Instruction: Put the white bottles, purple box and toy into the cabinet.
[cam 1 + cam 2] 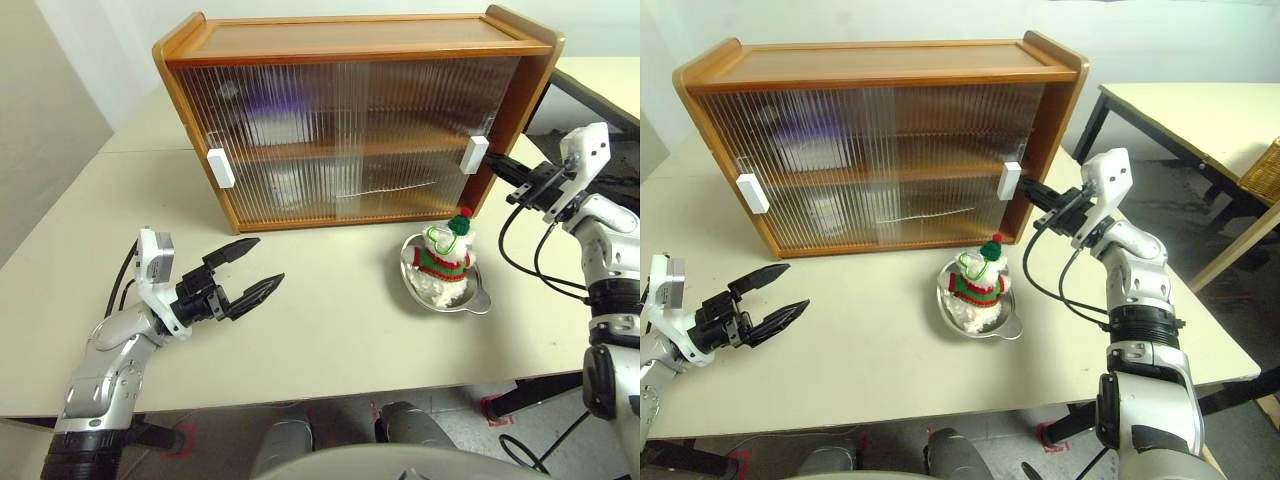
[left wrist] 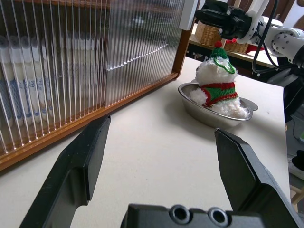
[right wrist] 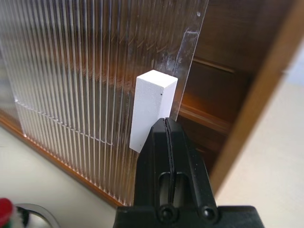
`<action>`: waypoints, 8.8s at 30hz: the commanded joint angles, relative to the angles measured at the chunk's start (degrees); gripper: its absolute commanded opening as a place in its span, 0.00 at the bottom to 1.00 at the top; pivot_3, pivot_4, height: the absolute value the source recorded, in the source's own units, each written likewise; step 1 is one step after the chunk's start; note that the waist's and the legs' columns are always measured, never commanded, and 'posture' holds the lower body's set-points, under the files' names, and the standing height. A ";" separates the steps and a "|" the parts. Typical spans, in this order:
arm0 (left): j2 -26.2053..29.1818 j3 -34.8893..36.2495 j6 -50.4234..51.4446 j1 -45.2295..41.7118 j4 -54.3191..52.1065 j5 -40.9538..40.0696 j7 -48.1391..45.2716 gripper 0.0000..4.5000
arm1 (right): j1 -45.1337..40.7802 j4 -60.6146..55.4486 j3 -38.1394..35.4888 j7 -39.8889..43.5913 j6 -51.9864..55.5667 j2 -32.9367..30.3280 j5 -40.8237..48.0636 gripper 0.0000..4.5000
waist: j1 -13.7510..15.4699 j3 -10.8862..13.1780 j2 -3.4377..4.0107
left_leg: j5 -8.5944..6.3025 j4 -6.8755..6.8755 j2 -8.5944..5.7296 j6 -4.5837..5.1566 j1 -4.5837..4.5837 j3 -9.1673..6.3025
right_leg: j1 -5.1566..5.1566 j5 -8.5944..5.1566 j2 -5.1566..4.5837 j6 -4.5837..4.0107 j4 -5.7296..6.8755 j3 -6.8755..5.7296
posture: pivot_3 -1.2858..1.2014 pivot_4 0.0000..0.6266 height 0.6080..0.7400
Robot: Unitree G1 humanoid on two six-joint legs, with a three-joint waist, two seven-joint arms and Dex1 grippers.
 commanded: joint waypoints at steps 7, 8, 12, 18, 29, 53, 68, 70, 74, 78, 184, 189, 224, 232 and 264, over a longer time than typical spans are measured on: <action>0.79 0.09 0.10 1.10 -0.05 0.93 -0.16 1.00 | -2.71 -4.38 4.08 0.44 3.91 5.24 0.23 0.01 | -0.10 0.00 0.01 | 0.00 -0.01 0.00 0.00 0.00 -0.03 | -0.02 0.00 0.01 -0.01 0.00 -0.02 | 0.50 0.00 1.00; 0.84 0.09 0.13 1.26 -0.18 0.91 -0.15 1.00 | -2.72 -5.00 4.44 0.45 4.42 5.69 0.23 0.01 | -0.08 -0.01 0.01 | 0.00 -0.01 0.00 0.00 -0.01 -0.04 | -0.02 -0.01 0.01 -0.02 0.00 -0.02 | 0.50 0.00 1.00; 0.86 -0.29 -0.41 1.96 -0.51 1.36 -0.37 1.00 | -2.88 -6.98 5.69 0.11 6.17 7.65 0.37 0.01 | 0.00 -0.01 0.01 | 0.00 -0.01 0.01 0.00 -0.01 -0.06 | -0.02 -0.02 0.01 -0.04 0.00 -0.04 | 0.50 0.00 1.00; 0.48 -0.70 -0.14 1.92 -1.03 1.65 0.08 1.00 | -2.76 -10.60 8.26 -0.65 8.25 12.80 0.73 0.01 | -0.08 -0.01 0.01 | 0.00 -0.02 0.04 0.00 0.01 -0.11 | -0.04 0.01 0.05 -0.10 0.01 -0.09 | 0.51 0.00 1.00; -0.40 -2.98 -1.36 1.81 -2.16 3.03 -0.60 1.00 | -2.77 -14.09 11.30 -0.90 10.43 18.73 0.97 0.01 | 0.77 -0.01 0.02 | 0.00 -0.04 0.08 -0.02 0.00 -0.24 | -0.31 -0.04 0.02 -0.25 0.00 -0.38 | 0.51 0.01 1.00; -4.51 -0.80 -5.24 -0.91 -1.81 -2.19 -2.01 1.00 | 5.84 -29.63 3.07 15.57 46.57 -16.95 18.57 0.79 | 4.09 -0.14 -0.18 | 0.71 0.10 0.18 -1.30 -0.64 -0.49 | -0.18 -0.32 0.03 -0.62 0.07 -1.24 | 0.50 0.00 1.00; -4.72 -1.40 -4.94 -2.98 -0.24 -2.06 -2.83 1.00 | 27.98 -41.67 3.70 4.65 61.95 -27.29 15.24 0.99 | 2.83 -0.17 -0.32 | 0.24 0.24 0.08 -0.43 -0.58 -0.45 | -0.04 -0.70 0.01 0.19 0.13 -1.22 | 0.49 0.01 1.00; -4.33 -1.20 -4.92 -3.16 0.16 -1.98 -3.09 1.00 | 26.28 -42.75 2.37 2.87 66.17 -25.17 18.16 0.99 | 2.73 -0.17 -0.30 | 0.23 0.24 0.08 -0.41 -0.62 -0.46 | -0.11 -0.70 0.00 0.19 0.14 -1.21 | 0.49 0.00 1.00; -3.89 -1.00 -5.22 -3.67 0.74 -1.68 -3.00 1.00 | 24.96 -44.93 3.38 0.17 67.89 -22.37 18.70 0.99 | 2.22 -0.19 -0.27 | 0.22 0.19 0.10 -0.40 -0.61 -0.45 | -0.15 -0.70 0.06 0.20 0.18 -1.22 | 0.49 0.00 1.00; -3.78 -1.15 -5.23 -3.80 0.94 -1.37 -2.90 1.00 | 23.12 -45.58 2.71 -2.68 69.59 -18.45 20.43 0.99 | 2.21 -0.20 -0.29 | 0.19 0.23 0.09 -0.34 -0.62 -0.46 | -0.14 -0.69 0.04 0.21 0.17 -1.21 | 0.49 0.00 1.00; -3.03 -2.55 -5.05 -2.51 -0.24 1.27 0.06 1.00 | -23.79 5.32 6.84 -10.58 19.53 -2.27 -7.85 0.99 | 2.55 -0.25 0.10 | 0.20 0.06 0.45 -0.30 -0.66 -0.67 | -0.33 -0.15 0.05 -0.34 0.18 -1.31 | 0.51 0.00 1.00; -2.75 -2.23 -4.89 -2.34 -0.45 1.12 0.01 1.00 | -23.13 1.09 5.66 -6.47 24.98 -4.37 -4.91 0.99 | 2.67 -0.22 0.14 | 0.20 0.06 0.42 -0.30 -0.69 -0.66 | -0.33 -0.15 0.07 -0.34 0.17 -1.32 | 0.51 0.01 1.00; -2.48 -2.09 -4.98 -1.35 -0.61 1.25 -0.79 1.00 | 33.02 -20.51 -2.96 16.62 71.44 -24.53 22.89 0.99 | 4.03 0.02 -0.28 | 0.25 0.19 -0.01 -0.48 -0.25 -0.42 | 0.09 -1.09 0.02 0.15 0.65 -1.18 | 0.51 0.02 1.00; -2.75 -2.23 -5.05 -1.75 -0.26 1.24 -0.80 1.00 | 35.12 -26.61 -2.81 13.56 75.42 -21.08 26.26 0.99 | 3.30 0.09 -0.39 | 0.23 0.19 -0.04 -0.46 -0.17 -0.40 | 0.15 -1.17 0.02 0.27 0.67 -1.18 | 0.51 0.03 1.00; -2.24 -2.08 -5.33 -3.21 1.05 1.72 -1.24 1.00 | 24.51 -25.70 -11.01 1.27 82.70 -10.19 35.92 0.01 | 3.42 0.00 -0.40 | 0.11 0.16 -0.06 -0.38 -0.16 -0.41 | 0.10 -1.11 0.02 -0.08 0.75 -1.17 | 0.51 0.01 1.00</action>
